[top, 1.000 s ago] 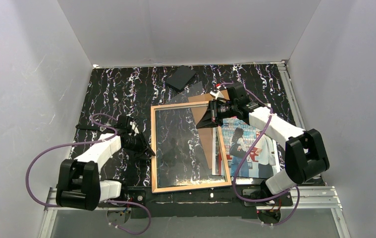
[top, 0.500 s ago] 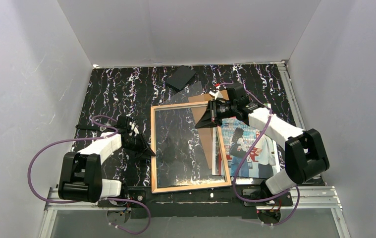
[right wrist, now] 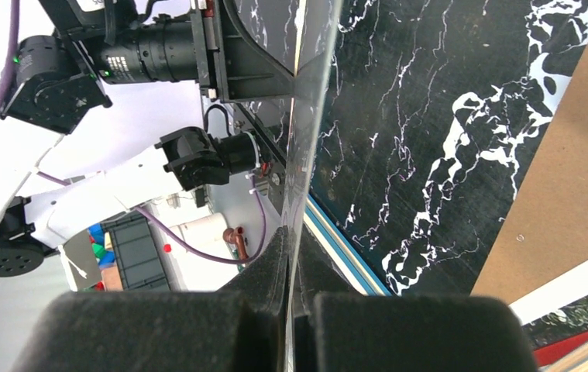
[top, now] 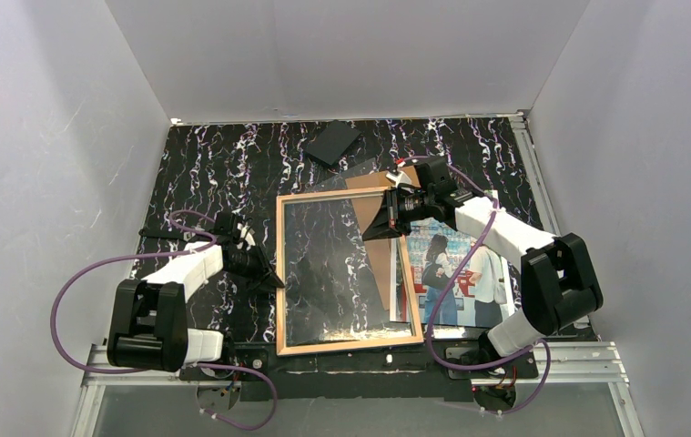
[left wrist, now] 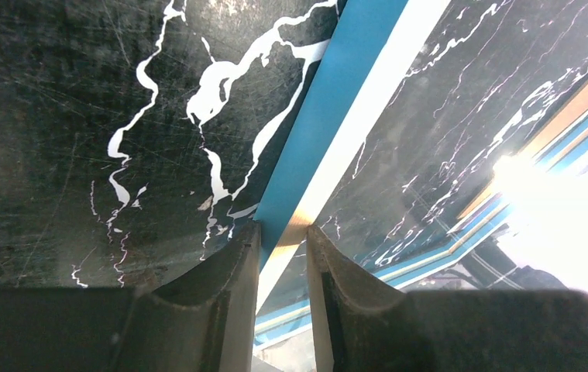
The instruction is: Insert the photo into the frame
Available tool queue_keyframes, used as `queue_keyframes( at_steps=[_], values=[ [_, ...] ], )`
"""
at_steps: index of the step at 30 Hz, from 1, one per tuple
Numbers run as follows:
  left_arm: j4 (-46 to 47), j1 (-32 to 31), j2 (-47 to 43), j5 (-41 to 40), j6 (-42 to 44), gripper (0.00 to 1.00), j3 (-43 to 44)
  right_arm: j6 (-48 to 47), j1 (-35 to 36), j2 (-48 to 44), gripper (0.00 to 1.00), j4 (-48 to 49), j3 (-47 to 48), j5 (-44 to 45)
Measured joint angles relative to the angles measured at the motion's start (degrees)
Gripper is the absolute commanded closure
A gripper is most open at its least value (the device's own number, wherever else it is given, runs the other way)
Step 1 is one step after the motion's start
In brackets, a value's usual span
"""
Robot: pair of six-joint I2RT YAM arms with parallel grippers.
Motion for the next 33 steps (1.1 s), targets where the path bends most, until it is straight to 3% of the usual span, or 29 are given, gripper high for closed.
queue_keyframes(
  at_steps=[15, 33],
  values=[
    [-2.1, 0.3, 0.1, -0.5, 2.2, 0.79, 0.8, -4.0, 0.0, 2.0, 0.99, -4.0, 0.8, 2.0],
    [-3.4, 0.7, 2.6, 0.8, 3.6, 0.83, 2.4, -3.9, 0.1, 6.3, 0.99, -1.0, -2.7, 6.7]
  ],
)
